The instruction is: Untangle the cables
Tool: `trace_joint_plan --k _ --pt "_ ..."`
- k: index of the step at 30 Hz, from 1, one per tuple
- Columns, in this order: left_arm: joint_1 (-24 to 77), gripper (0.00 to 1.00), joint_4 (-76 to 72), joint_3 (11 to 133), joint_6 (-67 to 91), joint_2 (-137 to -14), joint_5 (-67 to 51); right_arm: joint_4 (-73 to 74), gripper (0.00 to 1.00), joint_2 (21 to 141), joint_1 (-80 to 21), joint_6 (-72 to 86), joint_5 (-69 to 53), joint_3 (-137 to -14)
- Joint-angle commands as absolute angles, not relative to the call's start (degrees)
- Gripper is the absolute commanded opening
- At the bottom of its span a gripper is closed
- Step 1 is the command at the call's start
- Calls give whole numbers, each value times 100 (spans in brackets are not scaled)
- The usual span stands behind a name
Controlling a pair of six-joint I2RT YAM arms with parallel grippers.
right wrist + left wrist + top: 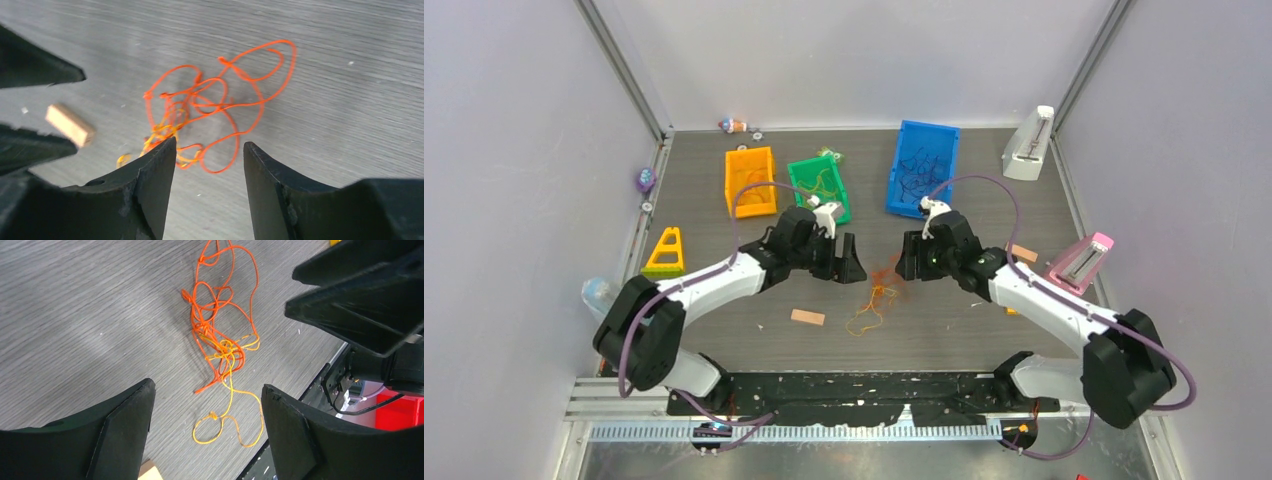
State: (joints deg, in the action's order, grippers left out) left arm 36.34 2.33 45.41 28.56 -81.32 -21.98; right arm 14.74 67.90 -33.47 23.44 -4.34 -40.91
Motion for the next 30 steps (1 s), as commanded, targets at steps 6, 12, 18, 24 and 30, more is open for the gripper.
trace_joint_plan --k 6,12,18,24,30 --pt "3814 72 -404 5314 3395 -9266 -2406 1087 56 8150 -3091 1873 -18 -4730" --pt "3828 61 -473 5802 3593 -10021 -2375 800 37 8693 -3082 1962 205 -4836" --pt "3842 18 -608 6147 3761 -10613 -2472 668 6 8664 -3087 2000 113 -4729" --pt "3741 0 -603 5929 3680 -10450 -2507 844 5 8035 -2907 2063 465 -4503" --pt "2845 0 -732 4892 3503 -9335 -2748 1092 5 6917 -2051 2314 1077 -3921"
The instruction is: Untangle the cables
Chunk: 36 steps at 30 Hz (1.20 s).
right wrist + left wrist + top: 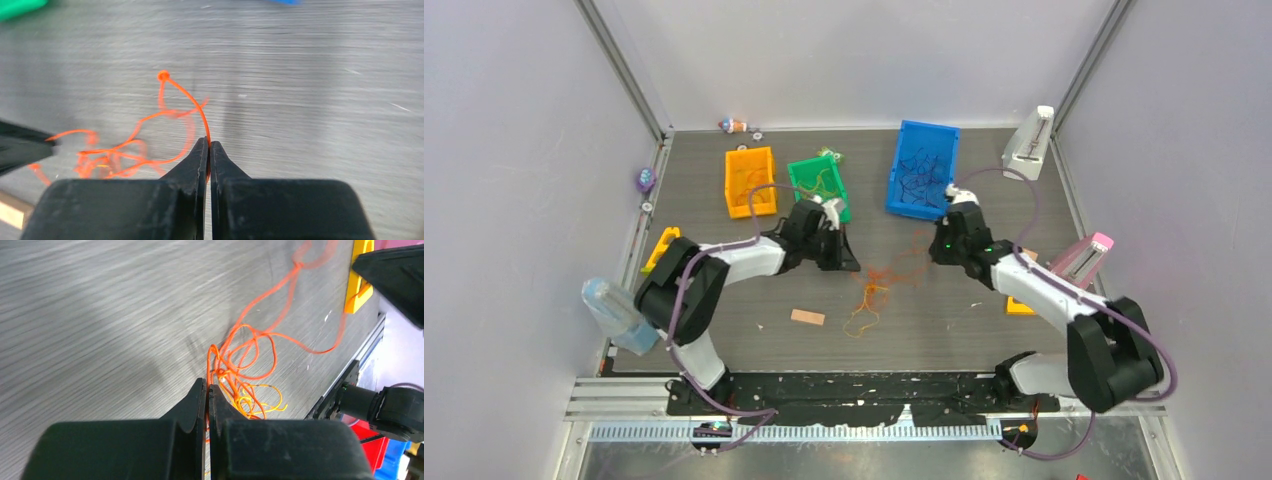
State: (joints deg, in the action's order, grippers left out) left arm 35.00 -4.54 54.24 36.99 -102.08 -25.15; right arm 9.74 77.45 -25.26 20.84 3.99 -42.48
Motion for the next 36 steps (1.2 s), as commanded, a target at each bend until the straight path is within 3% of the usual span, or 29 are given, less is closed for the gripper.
trace_joint_plan --k 1,11,17,24,28,34,36 --pt "2623 0 -657 4773 3420 -9134 -2757 1122 5 6638 -1975 2369 1189 -3788" --pt "1821 0 391 4269 2956 -7048 -2079 1877 5 5046 -1505 2546 2456 -3735" --pt "1215 0 304 3686 3557 -6179 -1280 2894 5 4645 -1417 3274 4382 -4326" --pt "529 0 427 3135 3912 -5240 -733 3026 5 4307 -1343 3326 4799 -4429" --pt "-126 0 644 2913 4296 -4747 -321 3410 5 4158 -1257 3922 5621 -4430" --pt "-562 0 721 2945 4474 -4640 -208 3219 5 3939 -1226 3877 5524 -4237" --pt "-556 0 423 2915 4346 -4674 -567 2863 5 3996 -1222 3481 4909 -4188"
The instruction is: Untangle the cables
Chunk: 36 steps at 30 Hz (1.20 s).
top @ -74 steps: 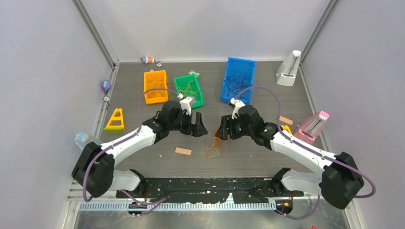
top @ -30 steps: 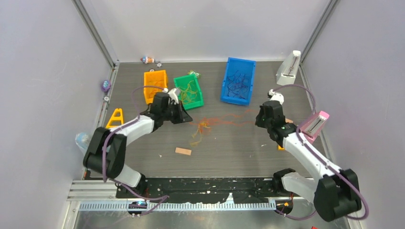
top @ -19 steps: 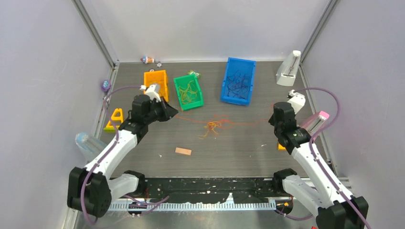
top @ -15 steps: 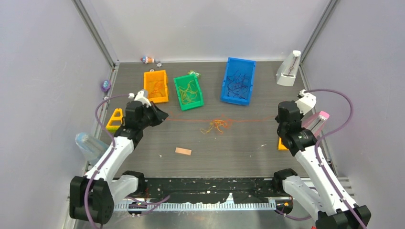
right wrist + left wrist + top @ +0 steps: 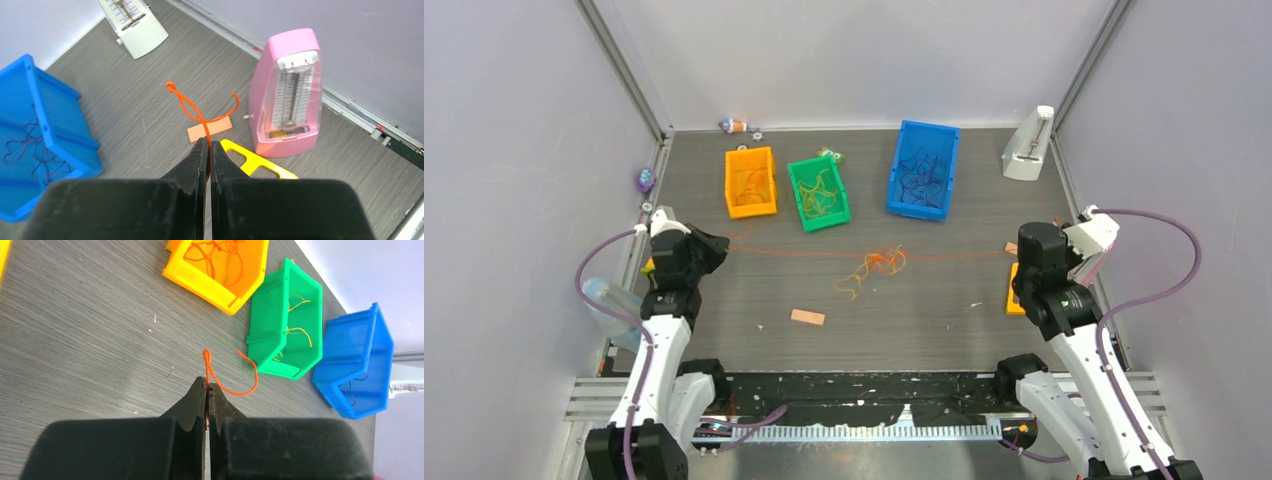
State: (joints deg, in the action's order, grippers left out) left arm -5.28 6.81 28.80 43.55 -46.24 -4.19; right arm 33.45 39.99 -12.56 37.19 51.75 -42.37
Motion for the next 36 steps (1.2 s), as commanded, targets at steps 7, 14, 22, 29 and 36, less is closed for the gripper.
trace_joint_plan --k 7,14,22,29,36 --pt "952 28 982 4077 3045 -5790 -1421 1930 47 4393 -1222 2129 1041 -4034" --pt "2865 77 1358 4788 2249 -6454 -561 1688 79 5325 -1279 1803 -841 -4004" --pt "3594 76 2129 6066 1619 -8343 -1125 1531 70 6628 -2100 1579 -994 -4319" --pt "3762 79 2207 6742 1649 -9465 -1023 1015 65 7182 -2630 1808 -1045 -4201" --pt "3868 84 1953 7162 1847 -10340 -720 681 65 7218 -2712 1928 -979 -3857"
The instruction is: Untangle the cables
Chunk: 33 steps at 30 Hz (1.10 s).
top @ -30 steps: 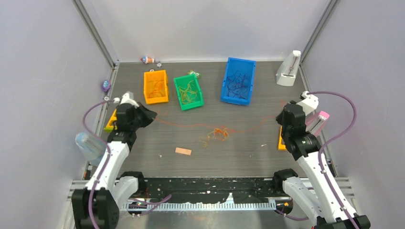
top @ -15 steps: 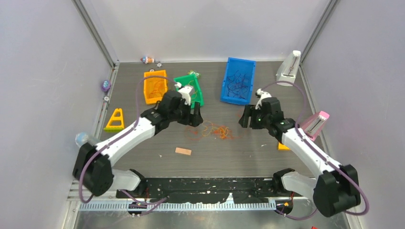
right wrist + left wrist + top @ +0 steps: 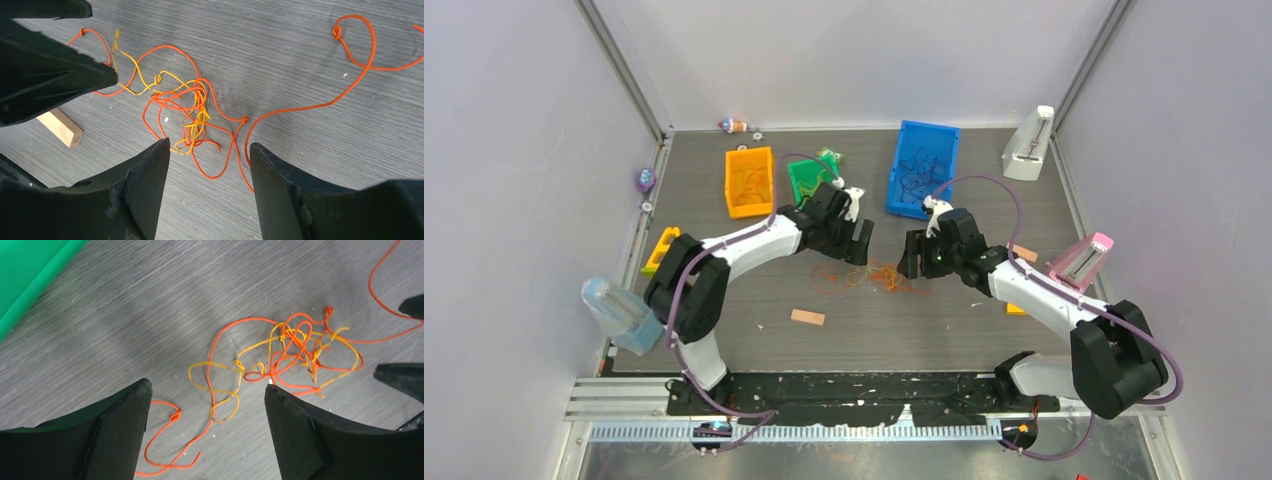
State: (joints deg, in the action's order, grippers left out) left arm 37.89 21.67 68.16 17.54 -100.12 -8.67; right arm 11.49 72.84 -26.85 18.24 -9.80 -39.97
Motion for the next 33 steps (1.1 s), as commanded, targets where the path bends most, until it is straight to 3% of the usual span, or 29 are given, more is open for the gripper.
trace_joint_plan --k 1,4,6,7,8,10,11,19,21,22,23,24,25,27,33 --pt "3890 84 1873 7198 1933 -10442 -732 657 65 7216 -2715 1935 -987 -3805" --pt "3928 81 1661 7268 2020 -10758 -947 565 68 7257 -2715 1993 -1043 -3743" --pt "3929 74 1584 7344 2065 -10934 -1161 495 71 7290 -2716 2040 -1080 -3680" --pt "3929 64 1555 7376 2077 -11007 -1271 458 72 7305 -2716 2057 -1114 -3614" --pt "3928 46 1535 7395 2078 -11048 -1343 374 73 7313 -2720 2103 -1141 -3578" --pt "3925 3 1483 7313 2098 -10991 -1372 207 75 7370 -2727 2191 -1259 -3454" --pt "3923 0 1383 7193 2122 -10882 -1326 152 76 7419 -2765 2229 -1323 -3382" --pt "3920 0 704 6480 2142 -9755 -1412 -526 78 8195 -3274 2484 -1309 -3345" --pt "3920 0 731 6478 2184 -9674 -1618 -600 74 8365 -3330 2500 -1233 -3388" --pt "3920 0 736 6474 2217 -9636 -1712 -600 66 8452 -3340 2494 -1205 -3408" --pt "3916 0 741 6460 2249 -9582 -1785 -554 47 8471 -3346 2480 -1105 -3434" --pt "3909 0 746 6441 2277 -9515 -1836 -519 37 8466 -3347 2479 -1032 -3444" --pt "3894 0 770 6414 2303 -9417 -1859 -420 15 8430 -3348 2485 -814 -3443" --pt "3796 0 803 6313 2359 -9176 -1836 -136 7 8198 -3337 2531 -286 -3414" --pt "2747 0 772 5462 2832 -8015 -1920 982 5 6751 -2860 3387 1869 -2947"
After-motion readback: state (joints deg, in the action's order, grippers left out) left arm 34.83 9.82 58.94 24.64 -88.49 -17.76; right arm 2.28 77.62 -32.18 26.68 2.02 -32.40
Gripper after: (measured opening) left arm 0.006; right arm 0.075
